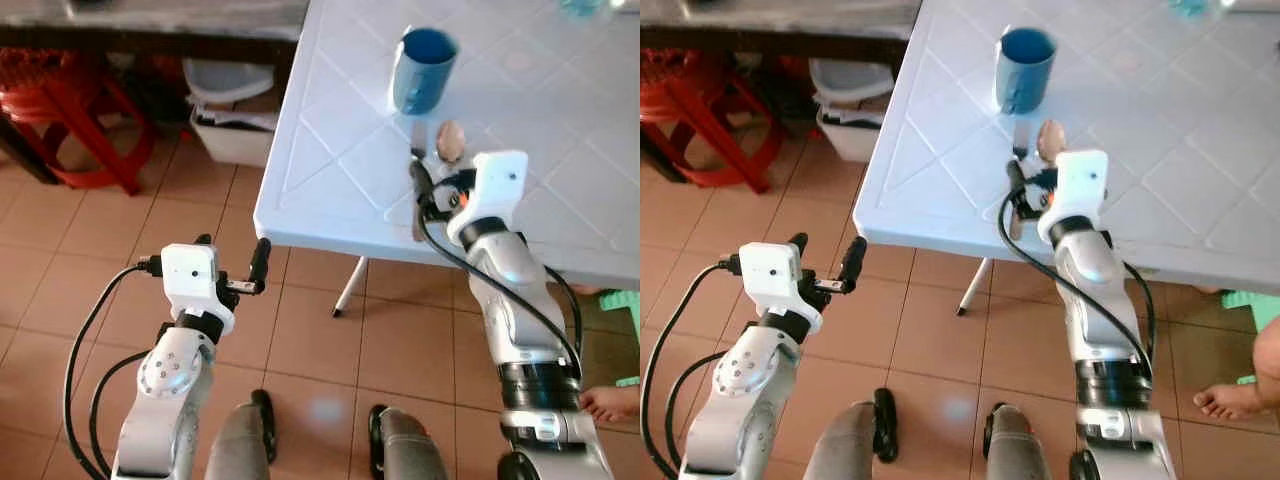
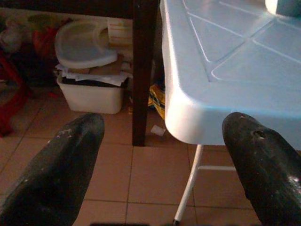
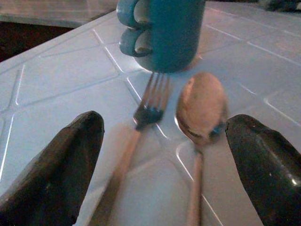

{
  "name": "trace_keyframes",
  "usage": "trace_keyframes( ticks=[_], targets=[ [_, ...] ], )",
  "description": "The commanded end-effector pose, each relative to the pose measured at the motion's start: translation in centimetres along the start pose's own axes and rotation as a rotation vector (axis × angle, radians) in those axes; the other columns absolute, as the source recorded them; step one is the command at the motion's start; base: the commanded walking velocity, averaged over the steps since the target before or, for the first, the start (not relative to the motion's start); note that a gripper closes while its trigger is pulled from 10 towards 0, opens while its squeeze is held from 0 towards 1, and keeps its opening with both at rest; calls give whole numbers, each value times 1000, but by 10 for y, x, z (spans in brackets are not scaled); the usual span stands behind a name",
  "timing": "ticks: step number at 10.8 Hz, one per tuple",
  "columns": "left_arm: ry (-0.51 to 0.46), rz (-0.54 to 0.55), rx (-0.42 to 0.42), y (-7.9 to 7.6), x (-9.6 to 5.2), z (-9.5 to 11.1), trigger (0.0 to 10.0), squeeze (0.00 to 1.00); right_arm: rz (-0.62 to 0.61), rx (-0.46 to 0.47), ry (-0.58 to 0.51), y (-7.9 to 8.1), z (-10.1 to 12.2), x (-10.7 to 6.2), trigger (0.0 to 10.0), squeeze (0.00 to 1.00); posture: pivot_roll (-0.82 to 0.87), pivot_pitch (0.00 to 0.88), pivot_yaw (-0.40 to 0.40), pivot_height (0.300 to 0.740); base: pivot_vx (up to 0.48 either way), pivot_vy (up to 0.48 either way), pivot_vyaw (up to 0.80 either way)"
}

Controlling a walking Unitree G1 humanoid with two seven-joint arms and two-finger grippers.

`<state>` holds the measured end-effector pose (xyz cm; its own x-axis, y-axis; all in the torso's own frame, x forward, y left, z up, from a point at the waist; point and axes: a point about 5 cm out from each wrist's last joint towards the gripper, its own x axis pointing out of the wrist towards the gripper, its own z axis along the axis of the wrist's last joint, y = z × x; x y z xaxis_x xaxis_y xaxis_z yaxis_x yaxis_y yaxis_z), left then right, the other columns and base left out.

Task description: Setting the table

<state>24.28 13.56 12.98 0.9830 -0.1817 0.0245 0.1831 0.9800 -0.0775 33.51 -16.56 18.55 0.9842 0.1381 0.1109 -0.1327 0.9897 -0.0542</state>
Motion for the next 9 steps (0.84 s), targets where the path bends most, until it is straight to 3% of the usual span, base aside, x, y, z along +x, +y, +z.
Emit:
trace_keyframes(
  ticks=[1, 4, 5, 6, 7, 9],
  targets=[
    [9, -6, 10, 1, -3, 1, 10000, 0, 14, 12, 20, 2, -1, 1, 10000, 0, 4, 337, 65, 740, 0, 0, 0],
    [19, -16, 16, 1, -4, 2, 10000, 0, 14, 129, 79, 11, 4, 8, 10000, 0, 8, 339, 70, 740, 0, 0, 0],
    [21, -17, 16, 1, -4, 2, 10000, 0, 31, 140, 86, 18, 6, 8, 10000, 0, 7, 338, 70, 740, 0, 0, 0],
    [22, -20, 16, 0, -4, 2, 10000, 0, 48, 160, 100, 23, 7, 8, 9373, 0, 7, 339, 70, 740, 0, 0, 0],
    [22, -23, 16, 0, -3, 2, 10000, 0, 66, 161, 102, 26, 10, 10, 10000, 0, 7, 339, 70, 740, 0, 0, 0],
    [22, -23, 13, -1, -3, 2, 10000, 0, 59, 146, 123, 26, 18, 9, 10000, 0, 2, 338, 65, 740, 0, 0, 0]
  ],
)
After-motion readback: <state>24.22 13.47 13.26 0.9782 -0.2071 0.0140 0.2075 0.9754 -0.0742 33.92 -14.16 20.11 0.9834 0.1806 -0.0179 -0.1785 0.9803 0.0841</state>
